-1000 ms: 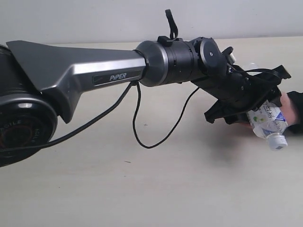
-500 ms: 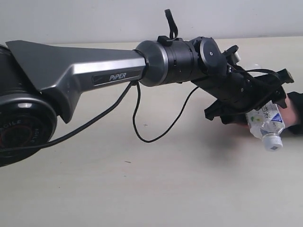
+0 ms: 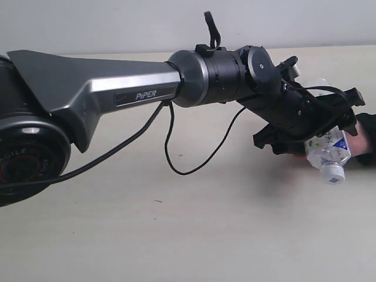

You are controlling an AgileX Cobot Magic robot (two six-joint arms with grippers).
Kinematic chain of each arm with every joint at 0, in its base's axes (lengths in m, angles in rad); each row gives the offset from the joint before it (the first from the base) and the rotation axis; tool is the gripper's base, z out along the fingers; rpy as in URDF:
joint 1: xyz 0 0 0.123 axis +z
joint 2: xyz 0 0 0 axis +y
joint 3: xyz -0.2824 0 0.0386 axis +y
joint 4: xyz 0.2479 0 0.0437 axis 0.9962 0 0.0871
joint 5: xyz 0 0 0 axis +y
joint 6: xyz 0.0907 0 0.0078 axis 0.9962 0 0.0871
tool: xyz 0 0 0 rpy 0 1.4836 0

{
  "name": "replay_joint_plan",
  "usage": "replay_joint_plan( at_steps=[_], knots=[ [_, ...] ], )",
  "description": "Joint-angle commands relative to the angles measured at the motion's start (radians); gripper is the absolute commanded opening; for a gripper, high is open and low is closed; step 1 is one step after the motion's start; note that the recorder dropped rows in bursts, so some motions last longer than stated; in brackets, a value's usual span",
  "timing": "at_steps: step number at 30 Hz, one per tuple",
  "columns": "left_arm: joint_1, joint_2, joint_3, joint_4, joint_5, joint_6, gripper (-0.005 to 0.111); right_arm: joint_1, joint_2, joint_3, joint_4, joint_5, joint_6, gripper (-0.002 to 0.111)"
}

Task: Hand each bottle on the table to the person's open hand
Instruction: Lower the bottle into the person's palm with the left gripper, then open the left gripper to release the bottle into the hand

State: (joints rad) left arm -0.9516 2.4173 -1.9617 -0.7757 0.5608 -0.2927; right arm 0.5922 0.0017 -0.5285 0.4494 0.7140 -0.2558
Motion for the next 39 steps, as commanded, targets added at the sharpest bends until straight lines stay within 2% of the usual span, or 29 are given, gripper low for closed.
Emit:
replay_joint_plan(
  at_steps=[1, 24, 26, 29, 34, 39],
  knots=[
    [0.019, -0.007, -0.001, 0.004, 0.064, 0.040, 0.079, 0.002, -0.002, 0.006, 0.000, 0.001, -0.005, 0.000],
    [0.114, -0.108, -0.001, 0.000, 0.347, 0.415, 0.078, 0.002, -0.002, 0.006, 0.000, 0.001, -0.003, 0.000],
    [0.115, -0.125, -0.001, 0.002, 0.373, 0.469, 0.073, 0.002, -0.002, 0.006, 0.000, 0.001, -0.003, 0.000],
    [0.118, -0.148, -0.001, 0.011, 0.410, 0.495, 0.056, 0.002, -0.002, 0.006, 0.000, 0.001, -0.003, 0.000],
    [0.118, -0.189, -0.001, 0.026, 0.393, 0.528, 0.000, 0.002, -0.002, 0.006, 0.000, 0.001, -0.005, 0.000],
    [0.118, -0.238, 0.006, 0.093, 0.336, 0.581, 0.000, 0.002, -0.002, 0.006, 0.000, 0.001, -0.005, 0.000]
  ],
)
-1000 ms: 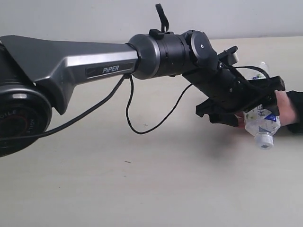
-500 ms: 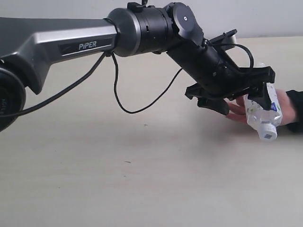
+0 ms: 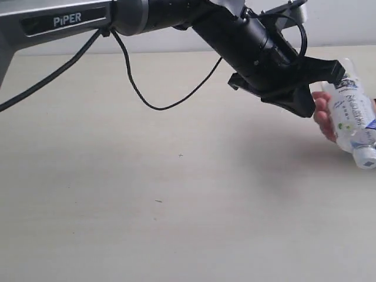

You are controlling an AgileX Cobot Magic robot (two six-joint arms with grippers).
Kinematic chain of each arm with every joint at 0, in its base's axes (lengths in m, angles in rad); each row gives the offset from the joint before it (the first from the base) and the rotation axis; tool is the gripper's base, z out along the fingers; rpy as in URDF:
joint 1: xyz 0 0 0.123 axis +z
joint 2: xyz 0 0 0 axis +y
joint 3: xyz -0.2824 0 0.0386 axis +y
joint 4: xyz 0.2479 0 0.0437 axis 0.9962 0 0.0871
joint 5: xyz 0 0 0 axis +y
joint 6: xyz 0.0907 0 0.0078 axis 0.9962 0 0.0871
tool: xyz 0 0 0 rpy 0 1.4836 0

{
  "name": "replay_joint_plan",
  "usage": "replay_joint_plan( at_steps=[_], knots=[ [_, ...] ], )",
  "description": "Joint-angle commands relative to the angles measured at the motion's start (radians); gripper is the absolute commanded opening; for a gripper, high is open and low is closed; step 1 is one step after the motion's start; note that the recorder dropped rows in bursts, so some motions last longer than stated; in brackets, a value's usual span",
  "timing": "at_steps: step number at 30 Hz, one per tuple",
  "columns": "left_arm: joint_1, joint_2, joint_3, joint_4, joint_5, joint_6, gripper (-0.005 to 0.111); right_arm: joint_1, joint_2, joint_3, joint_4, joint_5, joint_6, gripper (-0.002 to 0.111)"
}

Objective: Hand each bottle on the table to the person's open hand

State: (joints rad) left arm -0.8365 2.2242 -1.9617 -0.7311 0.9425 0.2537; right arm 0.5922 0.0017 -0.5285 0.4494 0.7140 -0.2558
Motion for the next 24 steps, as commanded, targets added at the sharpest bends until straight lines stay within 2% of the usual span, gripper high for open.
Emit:
replay_joint_plan(
  at_steps=[1, 8, 16, 24],
  knots=[
    [0.003, -0.058, 0.019, 0.068, -0.068, 0.034, 0.000, 0.002, -0.002, 0.006, 0.000, 0.001, -0.005, 0.000],
    [0.003, -0.188, 0.202, 0.203, -0.277, 0.030, 0.000, 0.002, -0.002, 0.006, 0.000, 0.001, -0.005, 0.000],
    [0.010, -0.399, 0.542, 0.283, -0.585, 0.028, 0.000, 0.002, -0.002, 0.006, 0.000, 0.001, -0.005, 0.000],
    [0.047, -0.683, 0.903, 0.322, -0.875, 0.032, 0.000, 0.002, -0.002, 0.006, 0.000, 0.001, -0.005, 0.000]
  ],
)
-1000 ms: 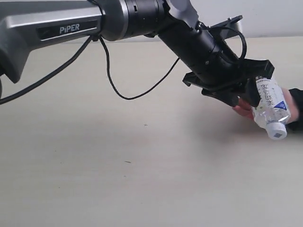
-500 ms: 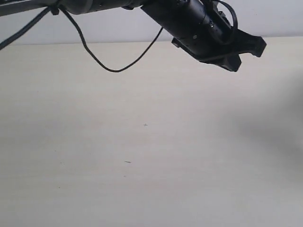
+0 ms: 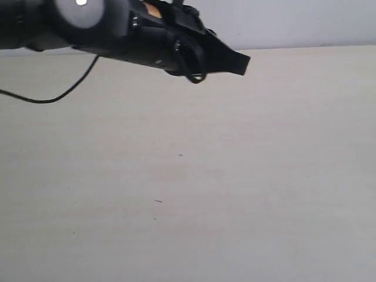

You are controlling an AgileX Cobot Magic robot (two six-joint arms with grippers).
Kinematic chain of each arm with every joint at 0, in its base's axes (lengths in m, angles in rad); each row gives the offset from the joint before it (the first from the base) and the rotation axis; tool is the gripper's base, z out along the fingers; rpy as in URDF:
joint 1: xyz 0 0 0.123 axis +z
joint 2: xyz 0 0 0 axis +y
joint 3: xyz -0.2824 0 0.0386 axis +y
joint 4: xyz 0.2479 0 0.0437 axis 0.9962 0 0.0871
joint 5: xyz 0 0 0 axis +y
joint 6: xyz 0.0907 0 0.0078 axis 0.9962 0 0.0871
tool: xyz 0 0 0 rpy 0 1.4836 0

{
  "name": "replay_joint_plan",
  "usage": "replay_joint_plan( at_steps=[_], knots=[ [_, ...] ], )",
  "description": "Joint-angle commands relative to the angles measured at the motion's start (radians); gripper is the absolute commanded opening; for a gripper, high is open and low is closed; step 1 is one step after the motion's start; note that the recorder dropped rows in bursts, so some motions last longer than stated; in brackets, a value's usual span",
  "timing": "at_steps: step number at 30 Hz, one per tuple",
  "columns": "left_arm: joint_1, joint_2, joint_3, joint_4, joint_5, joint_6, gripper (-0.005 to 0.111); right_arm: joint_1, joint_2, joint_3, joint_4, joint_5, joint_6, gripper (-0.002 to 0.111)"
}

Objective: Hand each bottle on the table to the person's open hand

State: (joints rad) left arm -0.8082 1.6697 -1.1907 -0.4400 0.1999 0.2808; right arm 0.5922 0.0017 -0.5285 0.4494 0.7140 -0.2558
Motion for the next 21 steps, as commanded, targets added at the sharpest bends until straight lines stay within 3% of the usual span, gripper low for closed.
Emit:
replay_joint_plan(
  at_steps=[1, 7, 19, 21],
  knots=[
    [0.027, -0.180, 0.185, 0.050, -0.162, 0.006, 0.000, 0.002, -0.002, 0.006, 0.000, 0.001, -0.005, 0.000],
    [0.107, -0.406, 0.386, 0.082, -0.267, 0.014, 0.000, 0.002, -0.002, 0.006, 0.000, 0.001, -0.005, 0.000],
    [0.382, -0.765, 0.652, 0.091, -0.242, 0.046, 0.000, 0.002, -0.002, 0.006, 0.000, 0.001, -0.005, 0.000],
    [0.403, -0.799, 0.675, 0.091, -0.225, 0.048, 0.000, 0.002, -0.002, 0.006, 0.000, 0.001, -0.005, 0.000]
  ],
)
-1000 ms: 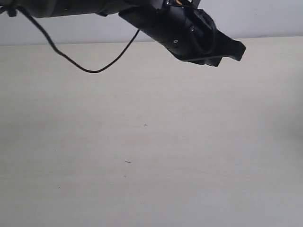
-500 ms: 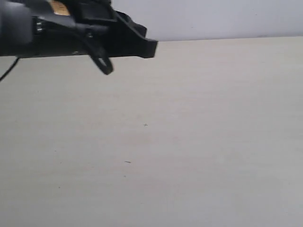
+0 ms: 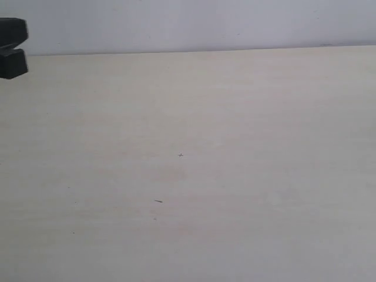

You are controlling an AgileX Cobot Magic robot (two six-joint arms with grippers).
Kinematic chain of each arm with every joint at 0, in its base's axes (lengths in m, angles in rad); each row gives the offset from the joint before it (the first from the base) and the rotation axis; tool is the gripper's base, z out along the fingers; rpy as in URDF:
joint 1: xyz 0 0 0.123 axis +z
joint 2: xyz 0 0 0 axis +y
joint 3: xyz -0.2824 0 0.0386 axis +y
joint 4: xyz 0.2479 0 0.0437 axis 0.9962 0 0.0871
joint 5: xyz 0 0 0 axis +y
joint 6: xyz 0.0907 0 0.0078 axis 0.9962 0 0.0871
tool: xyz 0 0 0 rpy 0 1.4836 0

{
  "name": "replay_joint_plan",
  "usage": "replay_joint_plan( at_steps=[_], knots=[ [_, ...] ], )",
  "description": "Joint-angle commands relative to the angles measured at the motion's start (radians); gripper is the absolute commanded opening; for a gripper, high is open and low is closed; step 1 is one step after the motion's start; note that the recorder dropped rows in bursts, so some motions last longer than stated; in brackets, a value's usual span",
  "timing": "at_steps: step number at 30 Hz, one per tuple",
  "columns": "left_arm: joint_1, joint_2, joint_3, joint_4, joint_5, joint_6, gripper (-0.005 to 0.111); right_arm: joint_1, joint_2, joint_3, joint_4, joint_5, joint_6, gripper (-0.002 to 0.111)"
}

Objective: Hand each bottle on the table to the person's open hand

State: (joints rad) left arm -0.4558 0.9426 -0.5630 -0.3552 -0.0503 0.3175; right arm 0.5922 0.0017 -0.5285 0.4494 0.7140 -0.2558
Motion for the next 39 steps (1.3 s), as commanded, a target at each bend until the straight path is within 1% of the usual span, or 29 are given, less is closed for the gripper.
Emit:
replay_joint_plan(
  at_steps=[1, 10, 18, 21, 24, 29, 30, 31, 32, 34, 36, 39],
  knots=[
    [0.056, -0.082, 0.057, 0.006, 0.026, 0.011, 0.000, 0.002, -0.002, 0.006, 0.000, 0.001, -0.005, 0.000],
    [0.058, -0.109, 0.064, 0.006, 0.075, 0.011, 0.000, 0.002, -0.002, 0.006, 0.000, 0.001, -0.005, 0.000],
    [0.058, -0.109, 0.064, 0.010, 0.076, 0.011, 0.000, 0.002, -0.002, 0.006, 0.000, 0.001, -0.005, 0.000],
    [0.078, -0.115, 0.064, 0.056, 0.076, 0.023, 0.000, 0.002, -0.002, 0.006, 0.000, 0.001, -0.005, 0.000],
    [0.116, -0.151, 0.064, 0.064, 0.082, 0.023, 0.000, 0.002, -0.002, 0.006, 0.000, 0.001, -0.005, 0.000],
    [0.194, -0.289, 0.064, 0.064, 0.094, 0.023, 0.000, 0.002, -0.002, 0.006, 0.000, 0.001, -0.005, 0.000],
    [0.213, -0.364, 0.064, 0.064, 0.141, 0.019, 0.000, 0.002, -0.002, 0.006, 0.000, 0.001, -0.005, 0.000],
    [0.220, -0.403, 0.064, 0.064, 0.181, 0.019, 0.000, 0.002, -0.002, 0.006, 0.000, 0.001, -0.005, 0.000],
    [0.227, -0.473, 0.064, 0.064, 0.266, 0.019, 0.000, 0.002, -0.002, 0.006, 0.000, 0.001, -0.005, 0.000],
    [0.227, -0.575, 0.064, 0.069, 0.345, 0.019, 0.000, 0.002, -0.002, 0.006, 0.000, 0.001, -0.005, 0.000],
    [0.227, -0.656, 0.064, 0.066, 0.384, 0.019, 0.000, 0.002, -0.002, 0.006, 0.000, 0.001, -0.005, 0.000],
    [0.227, -0.712, 0.064, 0.065, 0.411, 0.019, 0.000, 0.002, -0.002, 0.006, 0.000, 0.001, -0.005, 0.000]
  ],
)
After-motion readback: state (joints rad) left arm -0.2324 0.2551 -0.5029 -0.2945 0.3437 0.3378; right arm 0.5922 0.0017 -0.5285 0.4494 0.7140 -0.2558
